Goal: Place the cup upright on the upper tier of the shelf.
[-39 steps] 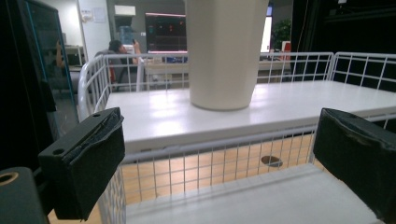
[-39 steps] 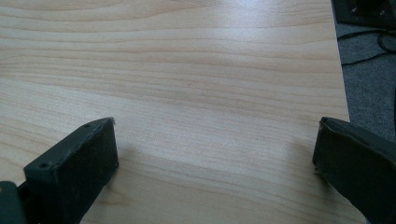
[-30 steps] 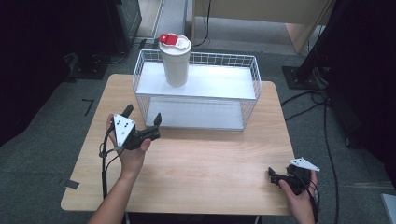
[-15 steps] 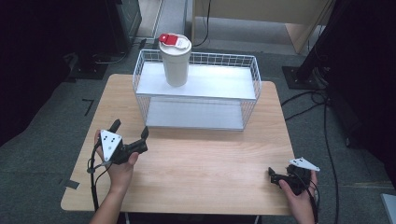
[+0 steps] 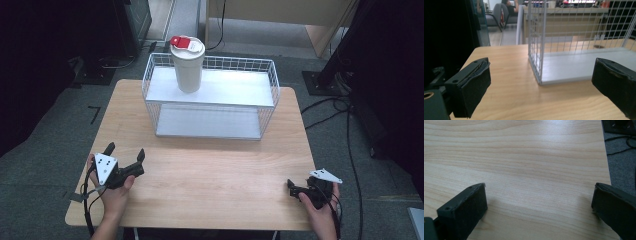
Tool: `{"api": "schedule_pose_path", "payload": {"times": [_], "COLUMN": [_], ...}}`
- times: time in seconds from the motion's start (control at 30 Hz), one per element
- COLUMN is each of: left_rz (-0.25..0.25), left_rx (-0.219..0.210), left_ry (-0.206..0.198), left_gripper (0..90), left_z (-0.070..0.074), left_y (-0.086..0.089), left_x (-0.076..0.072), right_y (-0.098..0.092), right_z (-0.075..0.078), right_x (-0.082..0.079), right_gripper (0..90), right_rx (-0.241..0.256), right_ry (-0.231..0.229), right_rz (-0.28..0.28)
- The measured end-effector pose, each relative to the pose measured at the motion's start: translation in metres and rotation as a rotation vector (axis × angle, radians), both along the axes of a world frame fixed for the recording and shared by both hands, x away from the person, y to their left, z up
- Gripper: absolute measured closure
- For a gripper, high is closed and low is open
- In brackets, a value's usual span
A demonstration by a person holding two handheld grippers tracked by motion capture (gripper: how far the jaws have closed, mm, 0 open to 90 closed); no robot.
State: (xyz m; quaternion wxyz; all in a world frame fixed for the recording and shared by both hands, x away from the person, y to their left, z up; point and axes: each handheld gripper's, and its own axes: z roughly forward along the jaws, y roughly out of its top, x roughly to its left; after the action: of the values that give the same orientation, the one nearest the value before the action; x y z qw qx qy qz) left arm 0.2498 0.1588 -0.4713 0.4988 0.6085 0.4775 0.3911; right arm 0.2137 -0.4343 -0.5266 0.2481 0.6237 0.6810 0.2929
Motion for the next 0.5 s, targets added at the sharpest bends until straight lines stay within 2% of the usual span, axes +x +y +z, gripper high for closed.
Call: {"api": "schedule_pose_path", "payload": {"times": [0.13,0.27,0.37,0.43,0.5], "left_rz": [0.018,0.048,0.058,0.074,0.081], "left_rx": [0.010,0.049,0.072,0.078,0.080], "left_ry": [0.025,0.038,0.064,0.088,0.092], "left_gripper": [2.7,2.8,2.8,2.8,2.8], "left_z": [-0.008,-0.012,-0.018,-0.021,-0.022], "left_y": [0.010,0.018,0.025,0.033,0.035], "left_x": [-0.005,-0.013,-0.017,-0.020,-0.021], "right_y": [0.000,0.000,0.000,0.000,0.000], "right_z": [0.000,0.000,0.000,0.000,0.000], "right_x": [0.000,0.000,0.000,0.000,0.000], "right_gripper": [0.0,0.0,0.0,0.0,0.0], "right_rx": [0.000,0.000,0.001,0.000,0.000], "right_ry": [0.000,0.000,0.000,0.000,0.000], "right_rz": [0.000,0.000,0.000,0.000,0.000]}}
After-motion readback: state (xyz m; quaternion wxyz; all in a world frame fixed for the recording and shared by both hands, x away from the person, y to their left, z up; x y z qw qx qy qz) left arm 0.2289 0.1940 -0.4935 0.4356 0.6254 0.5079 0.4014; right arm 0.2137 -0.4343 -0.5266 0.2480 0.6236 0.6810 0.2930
